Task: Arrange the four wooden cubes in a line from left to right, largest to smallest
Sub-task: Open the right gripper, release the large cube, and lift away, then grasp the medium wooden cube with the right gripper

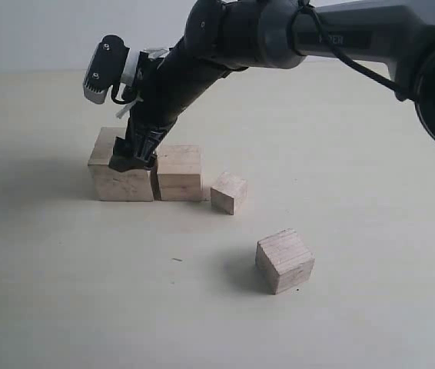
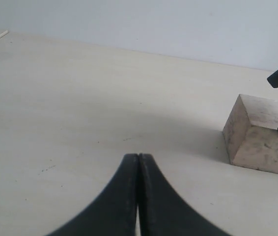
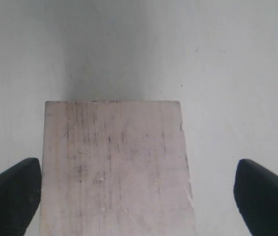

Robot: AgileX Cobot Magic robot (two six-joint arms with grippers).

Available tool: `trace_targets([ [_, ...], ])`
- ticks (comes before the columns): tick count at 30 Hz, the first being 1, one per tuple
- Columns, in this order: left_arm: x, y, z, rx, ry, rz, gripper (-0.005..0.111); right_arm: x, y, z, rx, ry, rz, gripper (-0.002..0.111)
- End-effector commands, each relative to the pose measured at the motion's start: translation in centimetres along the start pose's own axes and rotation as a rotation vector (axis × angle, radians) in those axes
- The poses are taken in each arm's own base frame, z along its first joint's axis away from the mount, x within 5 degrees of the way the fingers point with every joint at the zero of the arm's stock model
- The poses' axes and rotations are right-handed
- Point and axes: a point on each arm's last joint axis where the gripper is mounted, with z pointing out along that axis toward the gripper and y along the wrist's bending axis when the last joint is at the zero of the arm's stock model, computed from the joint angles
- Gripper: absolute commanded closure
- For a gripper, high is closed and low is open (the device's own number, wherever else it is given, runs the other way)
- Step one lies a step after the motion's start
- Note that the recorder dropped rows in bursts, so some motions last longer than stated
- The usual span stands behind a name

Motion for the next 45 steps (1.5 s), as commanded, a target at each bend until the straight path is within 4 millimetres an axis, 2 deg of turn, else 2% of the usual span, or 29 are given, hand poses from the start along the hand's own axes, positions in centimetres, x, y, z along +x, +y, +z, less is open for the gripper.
trace_targets([
  [1, -0.1, 0.0, 0.0, -0.004, -0.013, 0.007, 0.107, 0.0, -0.2, 0.1, 0.007, -0.006, 0.011, 0.003],
  [9, -0.1, 0.0, 0.0, -0.004, -0.013, 0.005, 0.107, -0.8, -0.3, -1.3, 0.024, -0.009, -0.023, 0.003],
  [13, -0.1, 0.0, 0.0, -0.004, -0.013, 0.005, 0.107, -0.3, -0.3, -1.4, 0.024, 0.039, -0.077, 0.003],
  [24, -0.1, 0.0, 0.0, -0.004, -0.013, 0.005, 0.107, -0.2, -0.2, -1.4, 0.012, 0.053, -0.063, 0.003],
  [28, -0.1, 0.0, 0.0, -0.004, -0.013, 0.005, 0.107, -1.0, -0.1, -2.4, 0.006, 0.021, -0.044, 0.003],
  [37, -0.1, 0.0, 0.0, -0.004, -0.013, 0.006, 0.107, -3.8, 0.5, -7.5, 0.004, -0.031, -0.082, 0.003],
  [45, -0.1, 0.0, 0.0, -0.004, -0.013, 0.008, 0.107, -2.7, 0.9, -8.0, -0.040, 0.084, -0.130, 0.003],
])
